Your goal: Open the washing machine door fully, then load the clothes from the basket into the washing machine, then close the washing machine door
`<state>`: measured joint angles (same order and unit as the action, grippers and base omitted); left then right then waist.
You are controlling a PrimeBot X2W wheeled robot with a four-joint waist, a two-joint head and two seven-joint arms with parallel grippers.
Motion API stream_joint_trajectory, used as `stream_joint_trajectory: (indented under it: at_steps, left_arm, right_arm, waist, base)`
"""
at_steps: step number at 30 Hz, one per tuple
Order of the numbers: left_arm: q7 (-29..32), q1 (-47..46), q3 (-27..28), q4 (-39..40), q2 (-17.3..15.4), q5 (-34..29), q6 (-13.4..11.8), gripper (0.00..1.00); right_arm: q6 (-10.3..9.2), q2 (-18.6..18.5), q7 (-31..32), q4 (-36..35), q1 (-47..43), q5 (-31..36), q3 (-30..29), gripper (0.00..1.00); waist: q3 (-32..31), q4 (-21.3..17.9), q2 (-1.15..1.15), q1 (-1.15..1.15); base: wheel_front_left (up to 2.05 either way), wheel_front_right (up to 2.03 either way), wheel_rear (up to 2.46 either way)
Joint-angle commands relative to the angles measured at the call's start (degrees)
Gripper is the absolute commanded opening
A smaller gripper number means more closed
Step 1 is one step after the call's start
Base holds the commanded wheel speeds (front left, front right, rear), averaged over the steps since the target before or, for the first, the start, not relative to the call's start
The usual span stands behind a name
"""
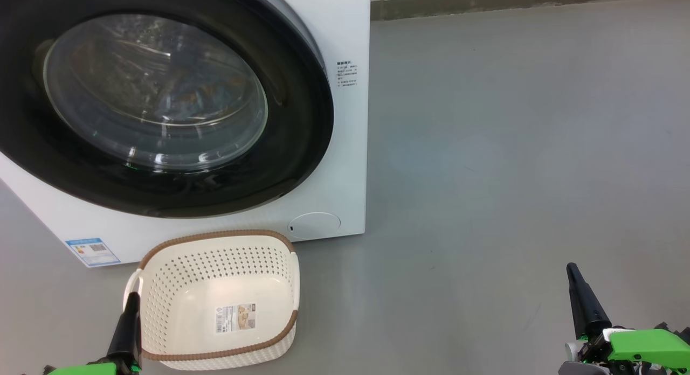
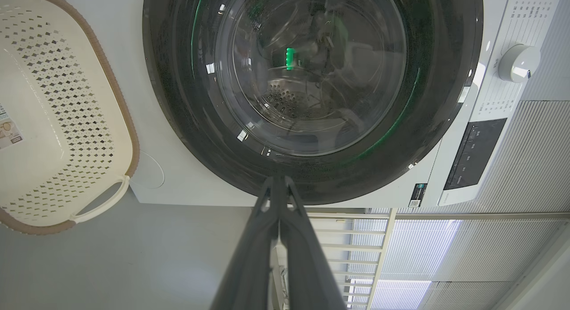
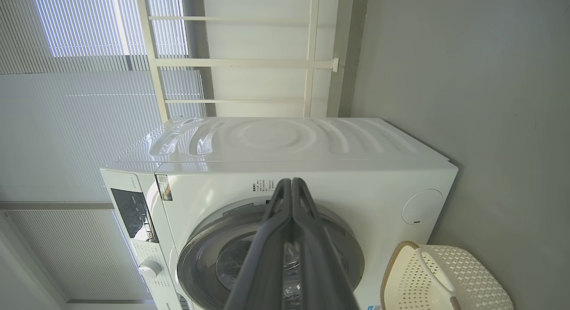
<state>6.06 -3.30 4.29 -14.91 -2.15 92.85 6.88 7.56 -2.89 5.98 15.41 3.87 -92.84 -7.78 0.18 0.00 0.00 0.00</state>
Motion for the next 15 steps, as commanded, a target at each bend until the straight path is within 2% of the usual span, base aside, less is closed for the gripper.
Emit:
stream_joint_trajectory:
  at_steps: [1, 15]
  left_arm:
    - [0.26, -2.86, 2.02, 0.88, -0.92, -0.52, 0.6, 0.0]
    - [0.3, -2.87, 2.08, 0.88, -0.88, -0.56, 0.6, 0.0]
  right_arm:
    - [-0.08, -0.12, 0.39, -1.39, 2.3, 0.56, 1.4, 0.0]
    - [-0.08, -0.1, 0.42, -1.39, 2.3, 0.6, 1.36, 0.0]
  waist:
    - [0.0, 0.0, 0.0, 0.0]
    - [0.0, 0.0, 0.0, 0.0]
  base:
    - [0.0, 0.0, 0.0]
    - [0.0, 0.0, 0.0]
